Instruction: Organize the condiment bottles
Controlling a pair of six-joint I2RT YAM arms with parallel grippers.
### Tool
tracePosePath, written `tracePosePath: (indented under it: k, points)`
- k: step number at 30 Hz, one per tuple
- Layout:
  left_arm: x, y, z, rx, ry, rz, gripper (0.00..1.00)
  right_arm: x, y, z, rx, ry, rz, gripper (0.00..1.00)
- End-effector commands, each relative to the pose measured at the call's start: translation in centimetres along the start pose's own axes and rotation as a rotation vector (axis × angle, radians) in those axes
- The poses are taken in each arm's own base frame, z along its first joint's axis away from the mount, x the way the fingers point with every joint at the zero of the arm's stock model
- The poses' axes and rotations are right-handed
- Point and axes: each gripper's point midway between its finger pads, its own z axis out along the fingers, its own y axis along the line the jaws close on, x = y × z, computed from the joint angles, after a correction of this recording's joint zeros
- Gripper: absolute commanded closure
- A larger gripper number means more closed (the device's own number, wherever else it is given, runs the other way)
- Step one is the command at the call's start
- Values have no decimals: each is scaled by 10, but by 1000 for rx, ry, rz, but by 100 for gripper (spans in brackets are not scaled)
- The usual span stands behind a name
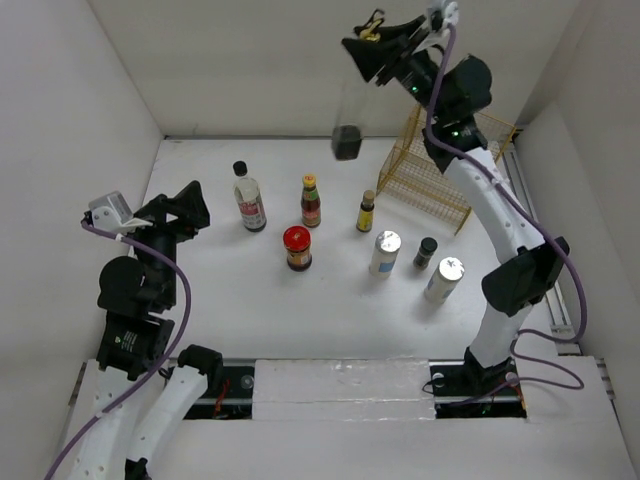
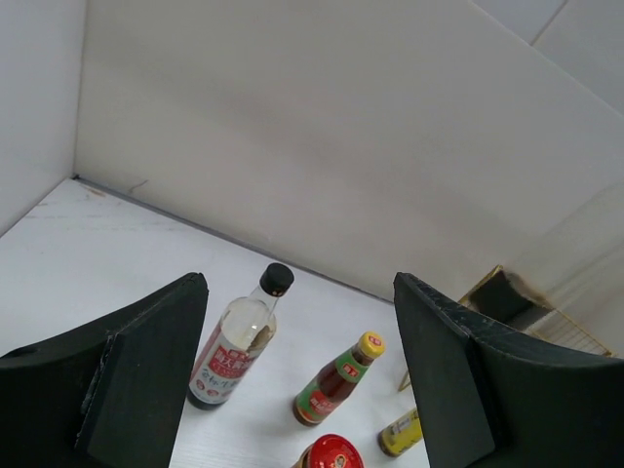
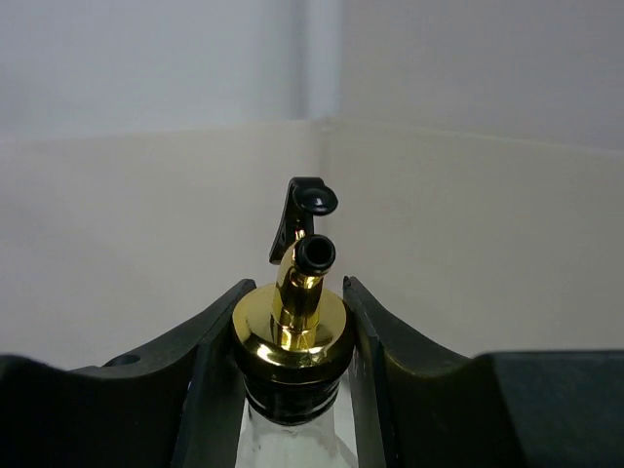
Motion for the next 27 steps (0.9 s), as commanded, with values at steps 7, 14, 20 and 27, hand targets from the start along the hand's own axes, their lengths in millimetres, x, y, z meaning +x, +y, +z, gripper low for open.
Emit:
tracePosePath:
  k: [7, 14, 20, 27]
  points:
    - [-4, -6, -1, 34, -25, -23, 27, -90, -162, -47, 600, -78, -294, 94]
    - [4, -7, 4, 35, -1, -14, 29, -98, -251, -101, 782, -51, -379, 94]
    - [9, -11, 9, 52, 17, -10, 29, -89, -292, -127, 838, -45, -411, 94]
    - [14, -12, 13, 42, 39, -11, 29, -94, -306, -138, 850, -102, -392, 94]
